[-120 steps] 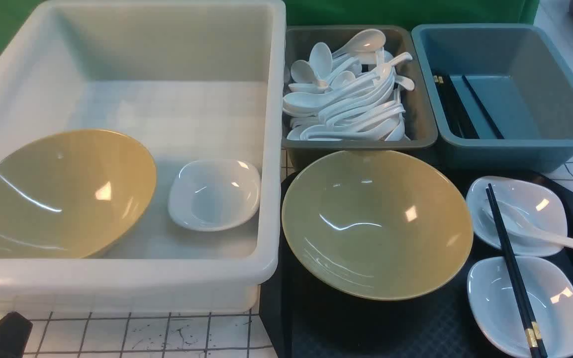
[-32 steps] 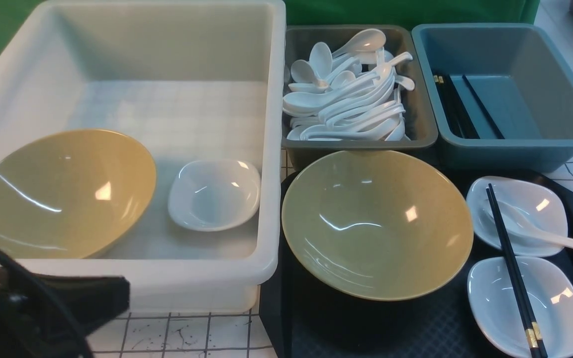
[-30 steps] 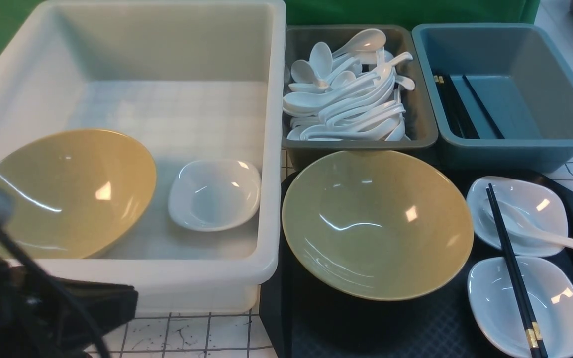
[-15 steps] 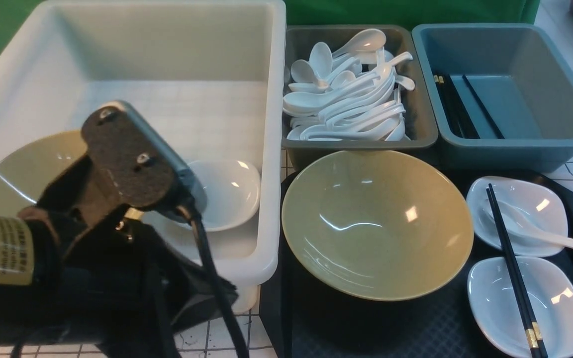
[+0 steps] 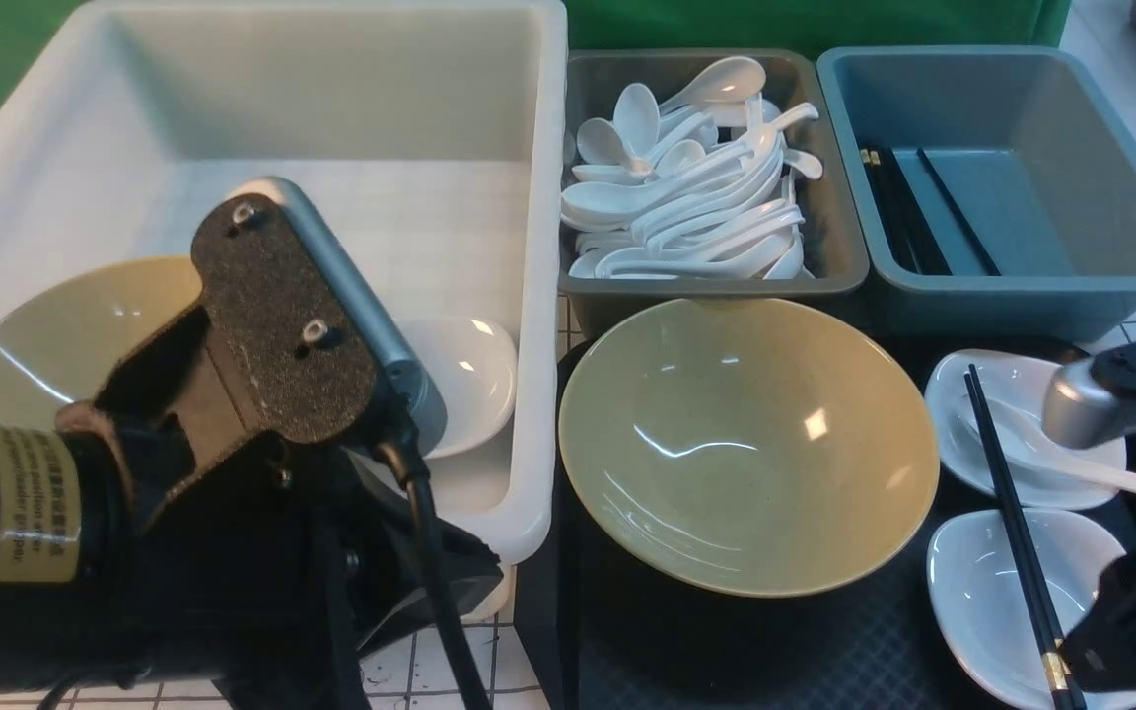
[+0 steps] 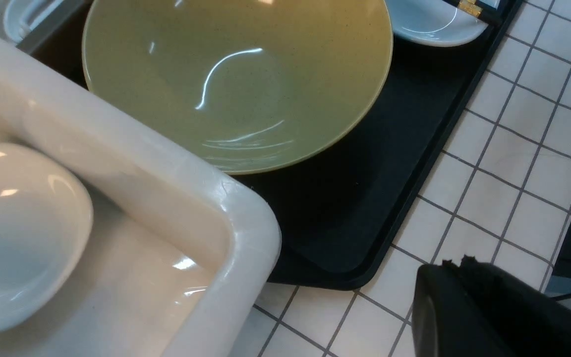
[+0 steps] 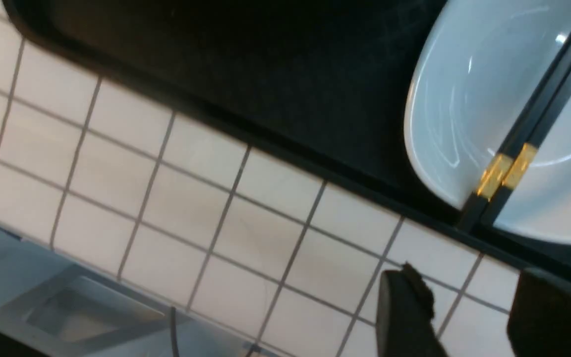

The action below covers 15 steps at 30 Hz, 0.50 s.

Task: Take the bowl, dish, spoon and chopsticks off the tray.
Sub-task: Use the right arm to grab the chopsticks

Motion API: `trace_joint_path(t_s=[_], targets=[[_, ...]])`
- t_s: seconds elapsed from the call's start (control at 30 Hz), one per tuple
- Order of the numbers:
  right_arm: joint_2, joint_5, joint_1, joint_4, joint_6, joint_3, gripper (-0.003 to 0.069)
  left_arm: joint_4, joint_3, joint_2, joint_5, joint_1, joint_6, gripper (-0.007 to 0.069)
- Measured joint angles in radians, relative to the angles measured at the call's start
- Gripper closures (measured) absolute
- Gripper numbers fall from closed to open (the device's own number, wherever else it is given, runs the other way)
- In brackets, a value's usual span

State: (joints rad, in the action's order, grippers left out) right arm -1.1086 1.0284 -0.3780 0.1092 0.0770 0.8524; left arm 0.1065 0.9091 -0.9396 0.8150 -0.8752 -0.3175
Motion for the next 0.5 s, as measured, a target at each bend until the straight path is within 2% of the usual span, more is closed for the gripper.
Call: trace_joint_path(t_s=[0.13, 0.33, 0.5], targets=[[-0.075, -0.021, 0.012, -0.018, 0.025, 0.003, 0.0315, 0.0, 0.0, 0.0, -0.006, 0.0, -0.016, 0.0625], [-0.204, -0.108, 0.11, -0.038, 0.036, 0.005, 0.0279, 0.0, 0.0, 0.0, -0.016, 0.0, -0.033, 0.0625], [-0.303, -0.163, 0.12, -0.04, 0.036, 0.005, 0.0277, 0.004, 0.0, 0.0, -0.05, 0.0, -0.035, 0.0625]])
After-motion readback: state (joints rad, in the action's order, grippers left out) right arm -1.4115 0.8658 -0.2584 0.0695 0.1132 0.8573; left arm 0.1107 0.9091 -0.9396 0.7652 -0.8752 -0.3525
